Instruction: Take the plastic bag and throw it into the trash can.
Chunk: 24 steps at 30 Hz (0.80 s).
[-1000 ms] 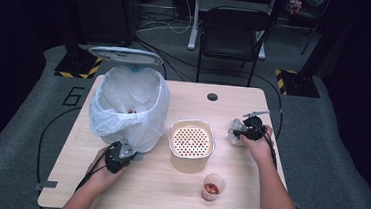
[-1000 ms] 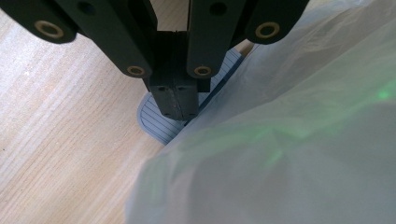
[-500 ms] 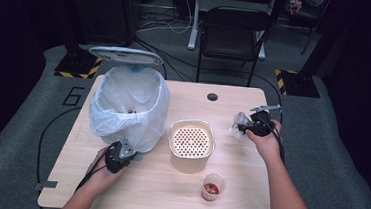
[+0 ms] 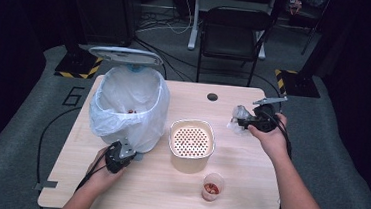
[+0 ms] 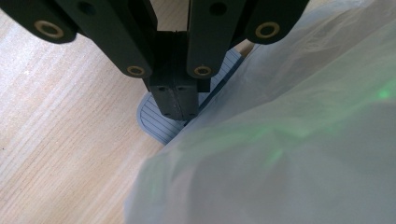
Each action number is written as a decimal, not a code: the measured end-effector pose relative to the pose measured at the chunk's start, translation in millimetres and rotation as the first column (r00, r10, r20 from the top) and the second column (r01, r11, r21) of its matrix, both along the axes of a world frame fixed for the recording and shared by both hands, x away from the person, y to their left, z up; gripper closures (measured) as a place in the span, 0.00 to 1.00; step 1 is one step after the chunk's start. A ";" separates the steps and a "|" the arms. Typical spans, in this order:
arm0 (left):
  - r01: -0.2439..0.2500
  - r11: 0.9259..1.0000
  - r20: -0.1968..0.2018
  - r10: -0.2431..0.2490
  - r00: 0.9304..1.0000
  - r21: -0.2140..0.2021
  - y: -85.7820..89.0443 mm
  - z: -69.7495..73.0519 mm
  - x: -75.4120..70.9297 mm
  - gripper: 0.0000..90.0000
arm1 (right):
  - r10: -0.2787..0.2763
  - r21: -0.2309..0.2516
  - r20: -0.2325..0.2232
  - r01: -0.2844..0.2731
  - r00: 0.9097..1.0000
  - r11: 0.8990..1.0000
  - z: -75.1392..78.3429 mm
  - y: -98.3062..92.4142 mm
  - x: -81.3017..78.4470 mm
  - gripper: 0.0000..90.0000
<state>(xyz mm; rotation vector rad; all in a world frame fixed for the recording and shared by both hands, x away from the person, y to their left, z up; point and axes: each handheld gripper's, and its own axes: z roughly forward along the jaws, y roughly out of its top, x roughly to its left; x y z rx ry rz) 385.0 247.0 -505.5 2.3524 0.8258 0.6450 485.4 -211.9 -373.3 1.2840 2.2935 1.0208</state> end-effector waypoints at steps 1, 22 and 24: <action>0.000 1.000 0.000 0.000 1.000 0.000 0.0 0.0 0.0 1.00 | 0.015 0.004 0.014 -0.015 1.000 1.000 4.1 1.5 -1.3 0.73; 0.003 1.000 -0.006 -0.003 1.000 0.004 0.0 0.6 -0.1 1.00 | 0.227 0.033 0.104 -0.232 0.968 0.972 76.7 61.3 -37.1 0.73; 0.002 1.000 -0.006 -0.002 1.000 0.003 -0.1 0.5 -0.1 1.00 | 0.247 0.034 0.105 -0.252 0.963 0.967 79.8 68.8 -39.6 0.73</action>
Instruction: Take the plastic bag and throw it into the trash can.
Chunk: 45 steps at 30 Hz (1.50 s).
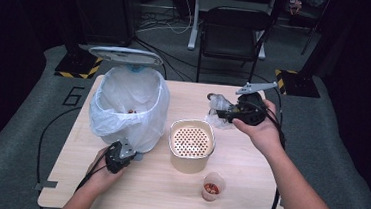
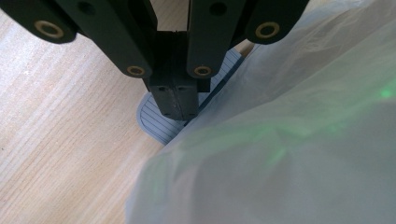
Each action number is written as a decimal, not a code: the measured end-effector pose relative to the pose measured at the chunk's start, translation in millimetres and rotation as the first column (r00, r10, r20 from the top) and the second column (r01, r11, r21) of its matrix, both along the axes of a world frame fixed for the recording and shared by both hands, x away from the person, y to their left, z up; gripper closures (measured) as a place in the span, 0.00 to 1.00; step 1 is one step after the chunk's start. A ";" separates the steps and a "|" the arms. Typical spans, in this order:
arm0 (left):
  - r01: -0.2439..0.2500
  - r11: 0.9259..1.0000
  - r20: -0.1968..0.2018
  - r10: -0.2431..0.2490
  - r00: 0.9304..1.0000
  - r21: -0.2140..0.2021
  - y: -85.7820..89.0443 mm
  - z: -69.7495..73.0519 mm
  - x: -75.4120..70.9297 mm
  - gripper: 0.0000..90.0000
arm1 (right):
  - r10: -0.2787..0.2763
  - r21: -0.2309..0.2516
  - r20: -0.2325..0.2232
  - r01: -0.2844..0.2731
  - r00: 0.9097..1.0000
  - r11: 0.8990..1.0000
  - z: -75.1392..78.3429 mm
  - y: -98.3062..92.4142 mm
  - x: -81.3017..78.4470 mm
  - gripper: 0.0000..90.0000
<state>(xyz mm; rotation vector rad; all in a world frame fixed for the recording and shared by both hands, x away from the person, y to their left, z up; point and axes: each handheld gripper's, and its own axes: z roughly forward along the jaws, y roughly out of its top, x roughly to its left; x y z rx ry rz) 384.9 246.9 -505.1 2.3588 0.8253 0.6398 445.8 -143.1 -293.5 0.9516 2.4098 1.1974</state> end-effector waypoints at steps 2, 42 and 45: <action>-0.001 1.000 0.000 0.001 1.000 0.000 -0.1 0.0 0.0 1.00 | 0.020 0.008 0.001 -0.020 1.000 1.000 2.5 8.2 -2.3 0.73; -0.017 1.000 -0.015 0.017 1.000 -0.018 -1.0 -0.5 -1.2 1.00 | 0.275 0.056 0.041 -0.277 0.961 0.959 42.6 162.5 0.3 0.73; -0.012 1.000 -0.018 0.012 1.000 -0.014 -0.8 0.0 -0.9 1.00 | 0.269 0.058 0.043 -0.271 0.962 0.961 42.9 169.1 5.1 0.73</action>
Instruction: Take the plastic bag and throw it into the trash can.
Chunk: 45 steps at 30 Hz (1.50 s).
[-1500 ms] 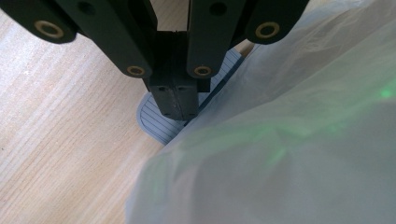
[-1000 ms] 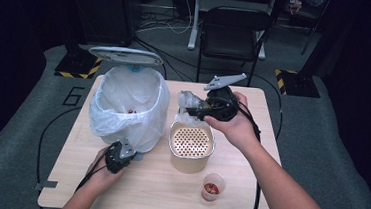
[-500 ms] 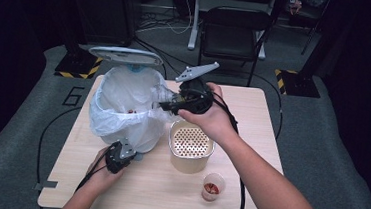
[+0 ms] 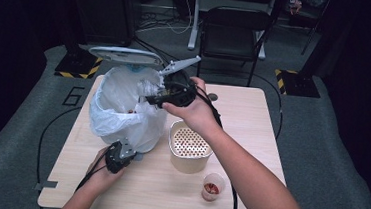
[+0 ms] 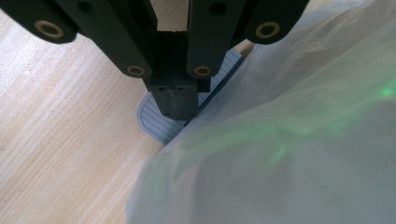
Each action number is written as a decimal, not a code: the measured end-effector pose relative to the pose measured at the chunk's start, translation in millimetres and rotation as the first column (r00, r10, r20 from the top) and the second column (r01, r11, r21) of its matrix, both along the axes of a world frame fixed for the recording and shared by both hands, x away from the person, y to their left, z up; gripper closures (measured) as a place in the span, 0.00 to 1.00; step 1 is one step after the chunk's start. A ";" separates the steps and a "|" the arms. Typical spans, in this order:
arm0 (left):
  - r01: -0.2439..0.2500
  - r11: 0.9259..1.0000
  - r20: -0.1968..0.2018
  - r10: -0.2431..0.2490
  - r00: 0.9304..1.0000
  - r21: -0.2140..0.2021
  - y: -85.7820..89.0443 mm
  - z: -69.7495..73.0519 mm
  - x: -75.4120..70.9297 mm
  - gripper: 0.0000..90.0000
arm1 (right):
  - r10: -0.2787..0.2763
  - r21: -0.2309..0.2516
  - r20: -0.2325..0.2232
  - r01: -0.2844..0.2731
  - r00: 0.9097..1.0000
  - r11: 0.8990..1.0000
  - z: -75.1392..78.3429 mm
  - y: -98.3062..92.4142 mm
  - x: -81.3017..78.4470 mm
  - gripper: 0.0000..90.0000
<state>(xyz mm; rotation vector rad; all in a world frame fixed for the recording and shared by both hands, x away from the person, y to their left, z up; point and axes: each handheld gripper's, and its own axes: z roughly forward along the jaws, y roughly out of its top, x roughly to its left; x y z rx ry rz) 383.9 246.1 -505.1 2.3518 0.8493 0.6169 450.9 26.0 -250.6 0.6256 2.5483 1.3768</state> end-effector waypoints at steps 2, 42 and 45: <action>0.000 1.000 0.000 0.000 1.000 0.001 -0.1 0.0 -0.1 1.00 | -0.009 0.001 -0.002 0.009 1.000 1.000 -0.8 6.3 4.2 0.73; -0.011 1.000 -0.010 0.011 1.000 -0.010 -0.3 -0.5 -0.5 1.00 | -0.158 -0.030 0.054 0.159 0.986 0.987 -28.5 76.5 38.3 0.69; -0.010 1.000 -0.012 0.010 1.000 -0.006 -0.4 -0.2 -0.6 1.00 | -0.166 -0.023 0.058 0.167 0.985 0.986 -31.2 78.1 39.8 0.57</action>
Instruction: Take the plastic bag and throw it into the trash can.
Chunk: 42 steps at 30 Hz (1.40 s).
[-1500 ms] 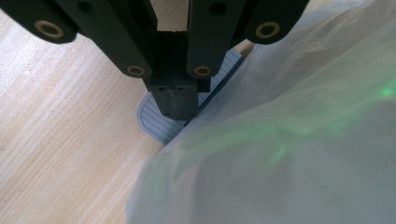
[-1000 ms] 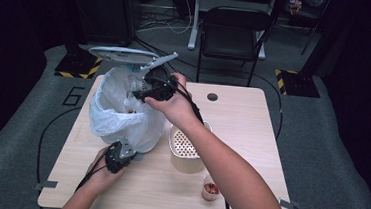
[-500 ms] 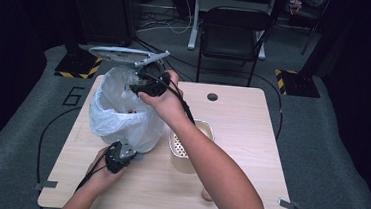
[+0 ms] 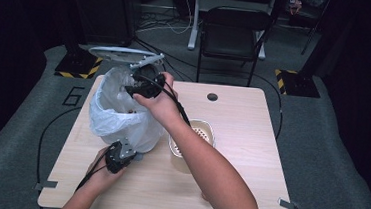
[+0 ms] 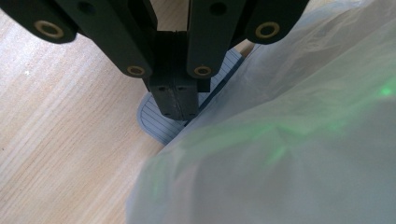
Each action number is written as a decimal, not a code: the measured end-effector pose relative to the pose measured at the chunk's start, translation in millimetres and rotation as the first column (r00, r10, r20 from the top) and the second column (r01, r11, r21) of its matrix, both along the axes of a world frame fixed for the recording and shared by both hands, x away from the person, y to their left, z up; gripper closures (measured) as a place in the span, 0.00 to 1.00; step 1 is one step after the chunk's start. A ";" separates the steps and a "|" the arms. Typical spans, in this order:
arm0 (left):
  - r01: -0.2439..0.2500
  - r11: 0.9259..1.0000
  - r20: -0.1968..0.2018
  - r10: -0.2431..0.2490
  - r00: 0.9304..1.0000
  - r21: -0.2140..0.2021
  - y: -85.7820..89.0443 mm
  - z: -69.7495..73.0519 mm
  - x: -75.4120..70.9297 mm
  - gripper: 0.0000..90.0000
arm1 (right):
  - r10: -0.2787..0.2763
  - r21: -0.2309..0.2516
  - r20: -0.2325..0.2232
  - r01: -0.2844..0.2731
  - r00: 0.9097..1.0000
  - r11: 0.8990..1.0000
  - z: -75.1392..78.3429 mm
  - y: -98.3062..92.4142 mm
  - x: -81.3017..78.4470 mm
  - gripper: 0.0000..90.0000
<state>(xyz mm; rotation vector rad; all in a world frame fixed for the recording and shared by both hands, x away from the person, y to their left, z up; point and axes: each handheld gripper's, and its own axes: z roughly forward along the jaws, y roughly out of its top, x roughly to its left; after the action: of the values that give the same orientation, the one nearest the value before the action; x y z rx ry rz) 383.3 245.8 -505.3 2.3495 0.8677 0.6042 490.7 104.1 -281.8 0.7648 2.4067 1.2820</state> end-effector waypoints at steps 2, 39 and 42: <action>-0.001 1.000 0.003 0.001 1.000 -0.004 0.1 -0.3 0.1 1.00 | -0.013 0.008 -0.011 0.013 1.000 1.000 -1.8 1.6 -0.3 0.46; -0.005 1.000 0.001 0.005 1.000 -0.001 -0.5 -0.1 -0.2 1.00 | 0.069 0.008 -0.006 -0.069 0.998 0.998 5.6 -44.0 -25.2 0.42; -0.006 1.000 0.003 0.006 1.000 -0.003 -0.4 -0.3 -0.1 1.00 | 0.075 0.012 0.003 -0.075 0.997 0.997 8.4 -53.1 -29.5 0.43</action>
<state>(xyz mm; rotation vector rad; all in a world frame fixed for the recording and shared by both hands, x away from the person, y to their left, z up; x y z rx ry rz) 383.3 245.4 -505.6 2.3438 0.8737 0.6082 461.2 51.0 -273.4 0.6814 2.4497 1.3261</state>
